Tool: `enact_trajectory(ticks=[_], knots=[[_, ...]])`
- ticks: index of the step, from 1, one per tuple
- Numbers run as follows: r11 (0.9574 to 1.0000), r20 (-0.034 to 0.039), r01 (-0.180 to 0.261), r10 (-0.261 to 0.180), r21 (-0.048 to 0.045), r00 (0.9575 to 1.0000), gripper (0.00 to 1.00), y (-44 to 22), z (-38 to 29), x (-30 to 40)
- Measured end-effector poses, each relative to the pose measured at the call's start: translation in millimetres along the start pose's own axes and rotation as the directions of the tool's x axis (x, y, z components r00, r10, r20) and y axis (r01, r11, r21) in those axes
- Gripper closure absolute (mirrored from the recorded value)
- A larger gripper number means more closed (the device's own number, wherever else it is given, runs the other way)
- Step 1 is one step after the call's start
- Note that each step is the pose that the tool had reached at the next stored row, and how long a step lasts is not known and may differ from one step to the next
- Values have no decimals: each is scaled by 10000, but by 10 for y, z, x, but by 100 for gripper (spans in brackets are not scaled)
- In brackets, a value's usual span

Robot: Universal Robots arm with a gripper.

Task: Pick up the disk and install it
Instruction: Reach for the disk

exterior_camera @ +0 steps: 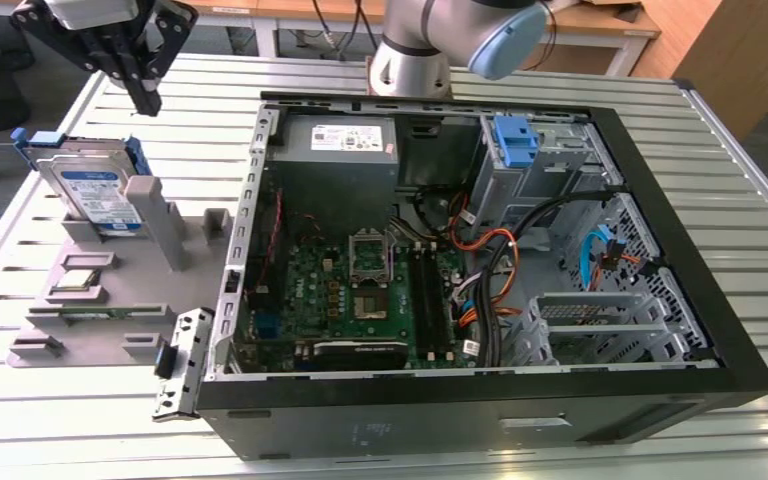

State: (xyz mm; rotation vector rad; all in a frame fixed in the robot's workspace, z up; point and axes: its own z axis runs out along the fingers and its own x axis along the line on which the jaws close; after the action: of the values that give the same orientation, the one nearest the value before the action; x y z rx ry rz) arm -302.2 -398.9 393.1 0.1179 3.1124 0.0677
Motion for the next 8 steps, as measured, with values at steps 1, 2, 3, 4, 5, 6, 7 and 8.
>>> enact_trajectory(ticks=[1, 2, 3, 4, 5, 6, 7, 8], knots=[[10000, 0, 0, 0, 0, 10000, 90, -1, 0, 9], [10000, 0, 0, 0, 0, 10000, 90, -1, -1, 19], [10000, 0, 0, 0, 0, 10000, 90, -2, -1, 28], [10000, 0, 0, 0, 0, 10000, 90, -3, -1, 38], [10000, 0, 0, 0, 0, 10000, 90, -3, -1, 48], [10000, 0, 0, 0, 0, 10000, 90, -4, -2, 59], [10000, 0, -1, 1, 0, 10000, 90, -5, -2, 70], [10000, 0, 0, 0, 1, 10000, 90, -6, -2, 80]])
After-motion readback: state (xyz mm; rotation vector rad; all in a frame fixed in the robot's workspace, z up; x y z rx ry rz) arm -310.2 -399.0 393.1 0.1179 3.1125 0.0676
